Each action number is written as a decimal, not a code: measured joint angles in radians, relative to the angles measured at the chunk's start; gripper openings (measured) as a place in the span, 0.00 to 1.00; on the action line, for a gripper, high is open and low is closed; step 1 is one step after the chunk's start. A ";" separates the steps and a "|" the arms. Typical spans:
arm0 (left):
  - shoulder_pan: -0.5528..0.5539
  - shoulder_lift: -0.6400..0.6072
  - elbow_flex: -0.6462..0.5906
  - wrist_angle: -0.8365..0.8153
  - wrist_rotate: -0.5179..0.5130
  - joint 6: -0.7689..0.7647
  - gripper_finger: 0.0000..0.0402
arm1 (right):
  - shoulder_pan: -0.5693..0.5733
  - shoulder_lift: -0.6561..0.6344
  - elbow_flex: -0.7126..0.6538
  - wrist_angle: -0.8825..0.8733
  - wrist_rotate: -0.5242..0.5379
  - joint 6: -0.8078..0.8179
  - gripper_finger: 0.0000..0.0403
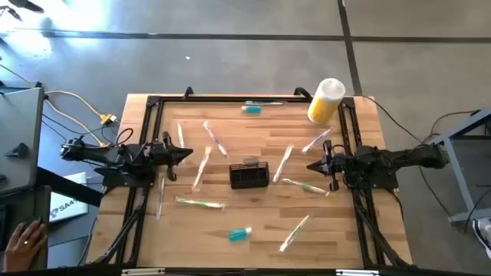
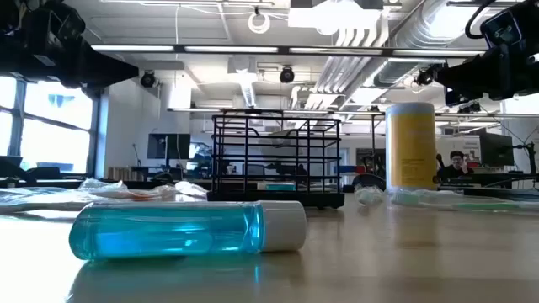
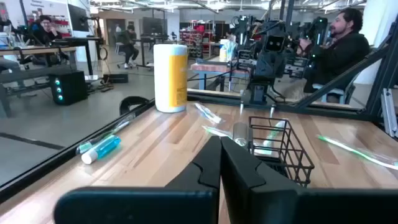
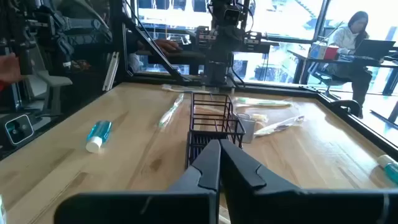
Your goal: Pick & Place toothbrushing station
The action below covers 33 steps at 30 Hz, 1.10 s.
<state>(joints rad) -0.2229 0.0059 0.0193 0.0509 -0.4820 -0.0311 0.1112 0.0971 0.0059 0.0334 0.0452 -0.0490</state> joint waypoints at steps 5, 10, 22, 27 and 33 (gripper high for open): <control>0.000 0.000 0.000 0.000 0.000 0.000 0.00 | 0.000 0.000 0.000 0.000 0.000 0.000 0.00; 0.000 0.000 0.000 0.000 0.000 0.000 0.00 | 0.000 0.000 0.000 0.000 0.000 0.000 0.00; 0.000 0.000 0.000 0.001 0.001 -0.002 0.00 | 0.000 0.000 0.000 0.002 0.004 -0.079 0.00; 0.000 0.000 0.000 0.001 0.001 0.000 0.00 | 0.000 0.000 0.000 0.002 0.001 -0.065 0.00; 0.000 0.000 0.000 0.000 0.000 -0.003 0.00 | 0.000 0.000 0.000 0.008 0.016 0.022 0.00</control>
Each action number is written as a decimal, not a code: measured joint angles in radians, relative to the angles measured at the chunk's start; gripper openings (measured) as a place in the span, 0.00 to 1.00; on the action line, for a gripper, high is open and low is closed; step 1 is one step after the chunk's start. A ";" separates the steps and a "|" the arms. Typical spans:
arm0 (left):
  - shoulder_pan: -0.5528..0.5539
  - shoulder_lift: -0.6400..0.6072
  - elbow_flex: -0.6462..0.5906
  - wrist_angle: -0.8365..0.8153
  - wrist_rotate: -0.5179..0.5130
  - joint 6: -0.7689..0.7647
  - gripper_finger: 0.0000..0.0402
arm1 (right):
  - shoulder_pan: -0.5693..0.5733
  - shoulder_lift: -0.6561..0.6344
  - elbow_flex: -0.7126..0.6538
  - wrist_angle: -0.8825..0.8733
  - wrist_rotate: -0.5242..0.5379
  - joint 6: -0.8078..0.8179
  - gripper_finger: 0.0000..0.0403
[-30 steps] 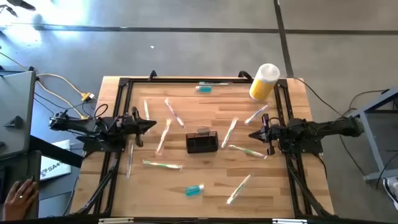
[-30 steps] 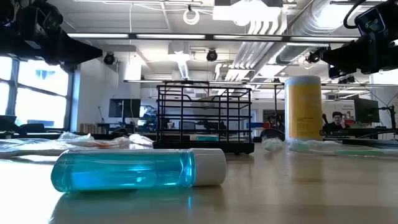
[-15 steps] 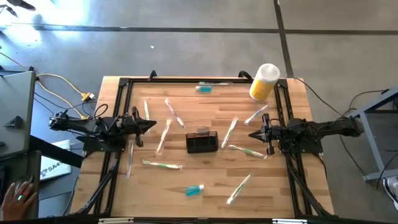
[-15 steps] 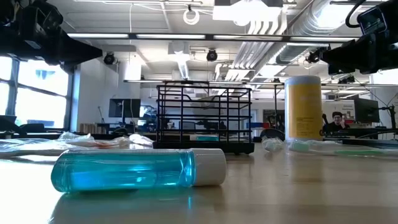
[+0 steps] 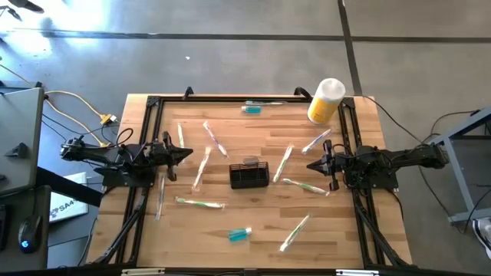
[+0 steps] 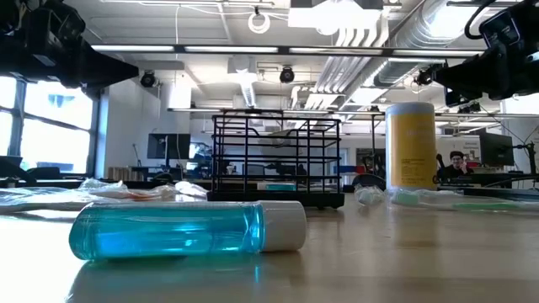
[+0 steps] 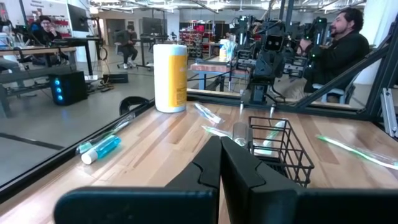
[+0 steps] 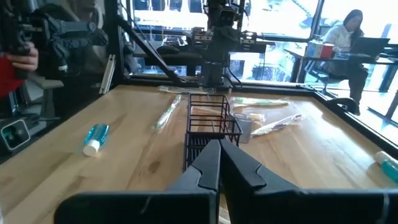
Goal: Pick & Place toothbrushing station
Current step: Put the green toothbrush into the black mesh organizer
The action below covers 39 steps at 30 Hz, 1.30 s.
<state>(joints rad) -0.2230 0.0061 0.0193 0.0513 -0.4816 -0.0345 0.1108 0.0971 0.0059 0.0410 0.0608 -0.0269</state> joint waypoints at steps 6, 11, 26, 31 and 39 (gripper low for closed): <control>0.000 0.000 0.000 -0.001 0.034 -0.091 0.00 | 0.000 0.000 0.000 -0.004 -0.040 0.039 0.00; 0.000 0.004 0.000 -0.004 0.094 -0.153 0.00 | 0.000 0.000 0.000 -0.003 -0.036 0.114 0.00; 0.000 0.004 0.000 0.006 -0.015 -0.030 0.00 | 0.000 0.000 0.000 0.027 0.033 0.047 0.00; 0.000 0.004 0.000 0.023 -0.051 0.066 0.00 | 0.000 0.012 0.010 0.043 0.111 0.041 0.01; 0.000 0.005 0.000 0.027 -0.050 0.112 0.03 | 0.000 0.206 0.120 0.124 0.271 -0.048 0.19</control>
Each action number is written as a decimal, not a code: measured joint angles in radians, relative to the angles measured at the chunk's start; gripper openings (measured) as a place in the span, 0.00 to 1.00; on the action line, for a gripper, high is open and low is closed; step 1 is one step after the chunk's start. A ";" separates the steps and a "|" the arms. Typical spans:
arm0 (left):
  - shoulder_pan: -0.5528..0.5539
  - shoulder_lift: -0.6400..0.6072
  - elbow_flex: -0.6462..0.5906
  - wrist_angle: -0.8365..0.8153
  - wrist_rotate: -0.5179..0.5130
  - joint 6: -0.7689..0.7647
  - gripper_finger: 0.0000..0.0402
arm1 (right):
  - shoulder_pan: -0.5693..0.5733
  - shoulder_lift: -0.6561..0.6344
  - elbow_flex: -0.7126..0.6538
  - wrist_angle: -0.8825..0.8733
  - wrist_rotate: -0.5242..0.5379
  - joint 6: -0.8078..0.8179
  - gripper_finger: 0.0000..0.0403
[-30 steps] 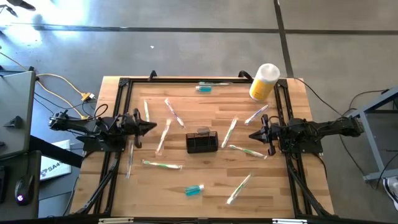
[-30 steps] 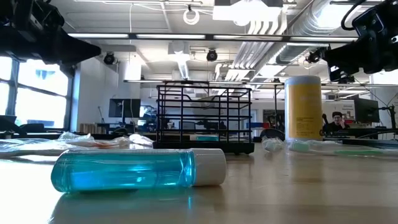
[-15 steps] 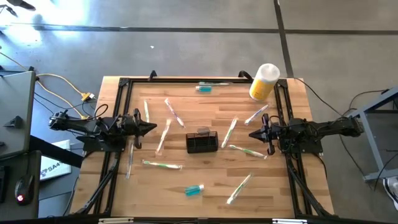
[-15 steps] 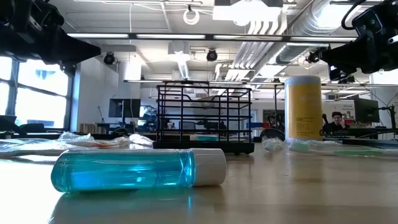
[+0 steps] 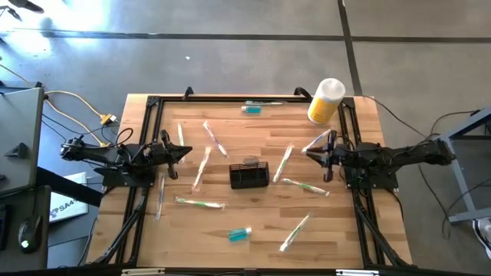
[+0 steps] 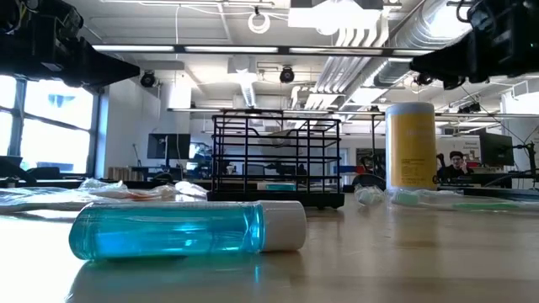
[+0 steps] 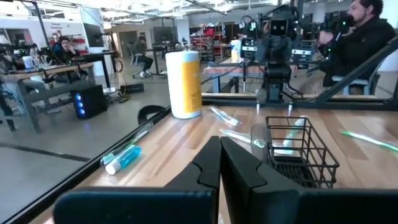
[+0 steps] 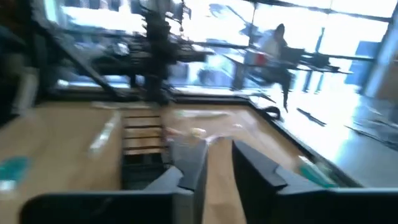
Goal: Pick & Place toothbrushing station
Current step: Put the green toothbrush into the black mesh organizer
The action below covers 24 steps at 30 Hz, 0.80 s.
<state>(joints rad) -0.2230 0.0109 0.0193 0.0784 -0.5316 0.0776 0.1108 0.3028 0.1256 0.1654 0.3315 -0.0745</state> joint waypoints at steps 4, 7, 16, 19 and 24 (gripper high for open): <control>0.000 0.000 0.000 0.000 0.054 -0.003 0.07 | -0.006 0.187 0.113 0.002 0.044 -0.038 0.32; 0.000 0.000 0.000 0.000 0.088 -0.014 0.12 | -0.041 0.345 0.230 -0.015 0.025 -0.073 0.38; 0.000 0.000 0.000 0.000 0.129 -0.030 0.29 | -0.284 0.871 0.712 -0.294 -0.007 -0.113 0.40; 0.000 0.000 0.000 0.000 0.129 -0.030 0.36 | -0.367 1.037 0.880 -0.399 -0.082 -0.114 0.40; 0.000 0.000 0.000 -0.007 0.140 -0.055 0.45 | -0.463 1.279 1.128 -0.477 -0.156 -0.155 0.40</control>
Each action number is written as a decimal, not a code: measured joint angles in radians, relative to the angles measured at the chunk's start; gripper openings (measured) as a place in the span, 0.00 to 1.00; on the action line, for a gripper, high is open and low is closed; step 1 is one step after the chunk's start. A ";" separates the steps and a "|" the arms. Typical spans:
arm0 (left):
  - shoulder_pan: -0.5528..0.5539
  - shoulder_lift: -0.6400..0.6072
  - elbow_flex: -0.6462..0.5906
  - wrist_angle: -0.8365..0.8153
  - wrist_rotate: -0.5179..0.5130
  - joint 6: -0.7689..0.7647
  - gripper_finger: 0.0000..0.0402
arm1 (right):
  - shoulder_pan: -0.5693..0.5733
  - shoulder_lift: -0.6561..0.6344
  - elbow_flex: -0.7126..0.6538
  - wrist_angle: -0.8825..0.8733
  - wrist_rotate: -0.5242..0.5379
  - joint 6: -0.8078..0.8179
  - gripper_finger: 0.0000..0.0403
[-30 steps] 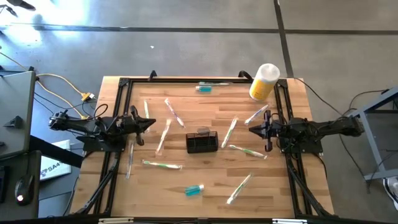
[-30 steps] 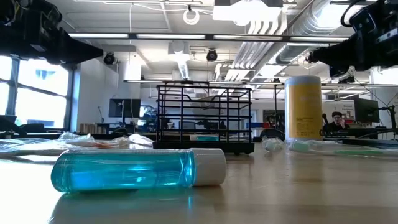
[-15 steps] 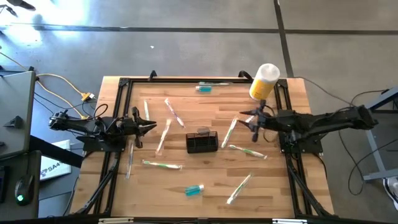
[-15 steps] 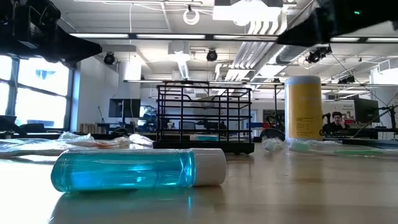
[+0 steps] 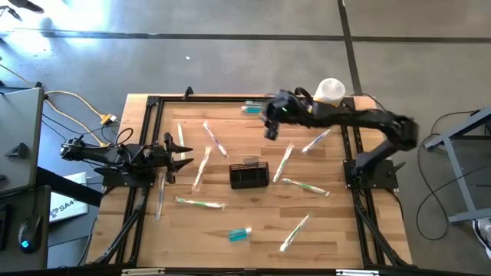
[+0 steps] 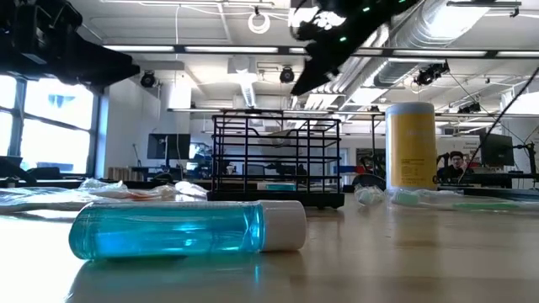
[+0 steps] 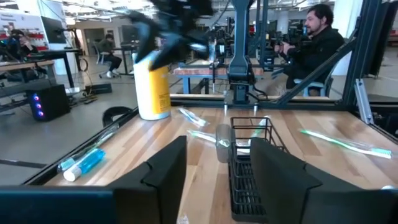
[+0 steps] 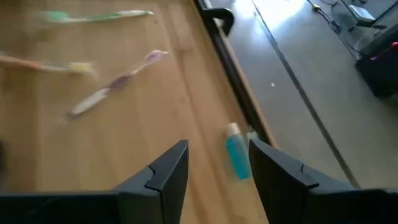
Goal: Pick & Place toothbrushing station
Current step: Put the green toothbrush into the black mesh organizer
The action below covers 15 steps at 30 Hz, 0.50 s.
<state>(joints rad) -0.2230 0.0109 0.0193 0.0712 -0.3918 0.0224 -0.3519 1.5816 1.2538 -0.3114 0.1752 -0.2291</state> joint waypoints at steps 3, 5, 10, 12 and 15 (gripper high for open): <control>0.000 0.000 0.000 -0.001 0.002 -0.028 0.48 | -0.029 0.118 0.112 0.004 0.007 -0.082 0.40; 0.000 0.000 0.000 -0.007 0.002 -0.031 0.50 | -0.046 0.182 0.172 0.004 -0.017 -0.128 0.40; 0.000 0.000 0.000 -0.023 0.003 -0.031 0.50 | -0.091 0.322 0.284 0.005 -0.093 -0.161 0.36; 0.000 0.000 0.000 -0.024 0.004 -0.031 0.51 | -0.109 0.375 0.317 -0.004 -0.103 -0.161 0.34; 0.000 0.000 0.000 -0.025 0.004 -0.031 0.51 | -0.128 0.442 0.364 -0.033 -0.104 -0.152 0.33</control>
<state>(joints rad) -0.2230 0.0109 0.0193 0.0463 -0.3878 -0.0090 -0.4802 2.0241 1.6181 -0.3445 0.0717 -0.3814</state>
